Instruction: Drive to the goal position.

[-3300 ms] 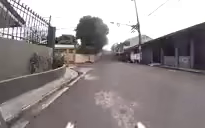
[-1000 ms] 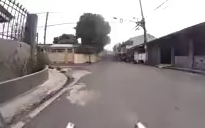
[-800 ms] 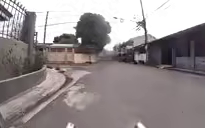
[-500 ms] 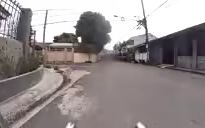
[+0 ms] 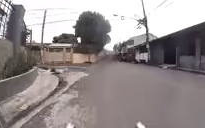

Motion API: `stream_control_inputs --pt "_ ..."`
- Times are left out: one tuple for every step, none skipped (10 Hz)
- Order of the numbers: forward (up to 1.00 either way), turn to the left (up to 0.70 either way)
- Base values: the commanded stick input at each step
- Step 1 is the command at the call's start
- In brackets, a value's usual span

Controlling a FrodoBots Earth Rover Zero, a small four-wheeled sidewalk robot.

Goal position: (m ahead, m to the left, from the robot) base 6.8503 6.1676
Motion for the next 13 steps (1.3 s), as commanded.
stream_control_inputs --pt "0.7 0.14" --pt "0.7 0.14" --pt "0.7 0.14" --pt "0.7 0.14" --pt "0.7 0.14" --pt "0.7 0.14" --pt "0.7 0.14" --pt "0.7 0.14" --pt "0.7 0.14" --pt "0.7 0.14" --pt "0.7 0.14" --pt "0.7 0.14" --pt "0.7 0.14"
